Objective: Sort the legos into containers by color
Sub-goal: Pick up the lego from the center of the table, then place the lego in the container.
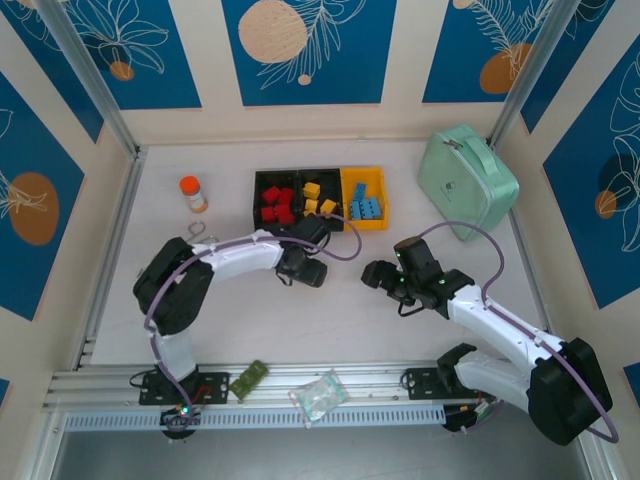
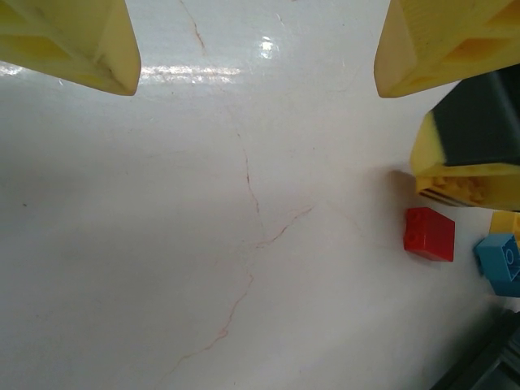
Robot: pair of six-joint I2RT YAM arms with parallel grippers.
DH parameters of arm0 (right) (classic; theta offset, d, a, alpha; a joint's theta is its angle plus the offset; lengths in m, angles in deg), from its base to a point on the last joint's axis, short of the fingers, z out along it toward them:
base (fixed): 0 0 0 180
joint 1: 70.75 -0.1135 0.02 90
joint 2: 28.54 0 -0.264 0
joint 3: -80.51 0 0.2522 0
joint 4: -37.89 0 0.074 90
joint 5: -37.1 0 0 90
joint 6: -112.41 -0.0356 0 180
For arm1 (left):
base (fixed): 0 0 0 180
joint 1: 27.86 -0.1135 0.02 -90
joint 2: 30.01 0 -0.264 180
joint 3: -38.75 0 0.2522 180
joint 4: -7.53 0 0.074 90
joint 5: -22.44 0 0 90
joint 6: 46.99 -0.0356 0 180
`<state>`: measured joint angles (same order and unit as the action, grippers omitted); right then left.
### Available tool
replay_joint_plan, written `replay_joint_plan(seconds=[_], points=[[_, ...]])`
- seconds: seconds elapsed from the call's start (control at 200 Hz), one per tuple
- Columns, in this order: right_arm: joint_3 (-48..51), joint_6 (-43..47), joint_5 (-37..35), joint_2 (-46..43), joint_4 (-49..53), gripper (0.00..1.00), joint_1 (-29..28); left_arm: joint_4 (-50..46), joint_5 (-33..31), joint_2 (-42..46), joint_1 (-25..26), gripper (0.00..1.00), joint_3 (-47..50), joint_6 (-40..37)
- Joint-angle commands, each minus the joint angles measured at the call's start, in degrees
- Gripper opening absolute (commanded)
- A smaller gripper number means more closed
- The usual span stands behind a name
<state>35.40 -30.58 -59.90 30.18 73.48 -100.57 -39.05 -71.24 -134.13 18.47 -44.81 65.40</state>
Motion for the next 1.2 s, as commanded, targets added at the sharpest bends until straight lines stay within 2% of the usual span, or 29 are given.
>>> replay_joint_plan(seconds=[0.0,0.315,0.665,0.9,1.196], points=[[0.1,-0.5,1.1,-0.8,0.3,0.76,-0.7,-2.9,-0.1,4.5,0.5,0.65,-0.7,-1.0],[0.6,-0.5,1.0,-1.7,0.2,0.76,-1.8,-8.6,-3.1,1.9,0.2,0.65,-12.5,-12.1],[2.9,-2.4,0.1,-4.9,1.3,0.76,-3.1,-14.7,-6.9,-12.2,-3.1,0.65,-35.5,-25.6],[3.3,-3.1,-0.3,-5.7,2.2,0.76,-3.2,-16.8,-4.0,-21.9,-7.8,0.65,-48.5,-28.7],[2.7,-4.0,-1.3,-5.6,3.9,0.76,-3.3,-17.2,-2.5,-33.2,-10.8,0.65,-61.7,-32.0]])
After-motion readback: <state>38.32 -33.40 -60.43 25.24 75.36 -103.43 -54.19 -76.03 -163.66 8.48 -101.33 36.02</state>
